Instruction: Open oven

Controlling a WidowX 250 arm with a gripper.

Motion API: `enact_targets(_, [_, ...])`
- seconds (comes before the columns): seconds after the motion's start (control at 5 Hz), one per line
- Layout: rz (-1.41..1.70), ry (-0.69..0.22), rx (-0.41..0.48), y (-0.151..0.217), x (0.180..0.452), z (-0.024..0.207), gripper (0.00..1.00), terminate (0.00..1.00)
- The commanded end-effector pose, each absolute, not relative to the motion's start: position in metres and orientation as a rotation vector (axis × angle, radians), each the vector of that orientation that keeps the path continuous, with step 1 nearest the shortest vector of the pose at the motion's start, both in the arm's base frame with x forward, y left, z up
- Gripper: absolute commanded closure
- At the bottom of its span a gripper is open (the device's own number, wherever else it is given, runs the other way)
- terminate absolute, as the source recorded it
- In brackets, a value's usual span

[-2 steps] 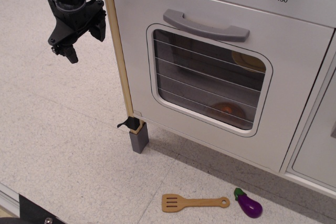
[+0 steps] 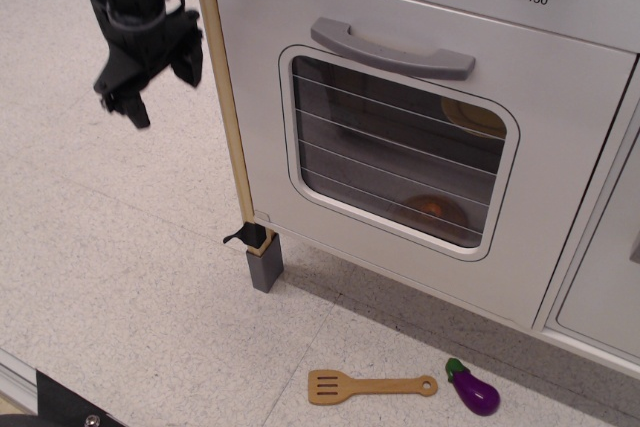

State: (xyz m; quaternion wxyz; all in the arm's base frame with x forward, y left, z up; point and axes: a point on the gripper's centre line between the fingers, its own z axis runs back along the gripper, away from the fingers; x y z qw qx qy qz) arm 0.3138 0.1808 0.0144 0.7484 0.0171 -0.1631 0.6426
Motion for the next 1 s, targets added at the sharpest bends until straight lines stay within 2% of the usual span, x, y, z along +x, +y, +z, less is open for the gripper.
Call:
enact_targets(0.0, [1.383,-0.301,-0.187,0.119,0.322,0.096,0.0,0.0])
enact_targets(0.2, [1.4,-0.305,-0.284,0.088,0.327,0.117,0.0,0.0])
enact_targets(0.4, [1.408,-0.32,-0.377,0.052,0.333,0.12,0.0,0.0])
enact_targets(0.6, [1.428,-0.392,-0.434,0.03,0.341,0.112,0.0,0.0])
enact_targets(0.8, [1.463,-0.399,-0.475,0.017,0.353,0.098,0.0,0.0])
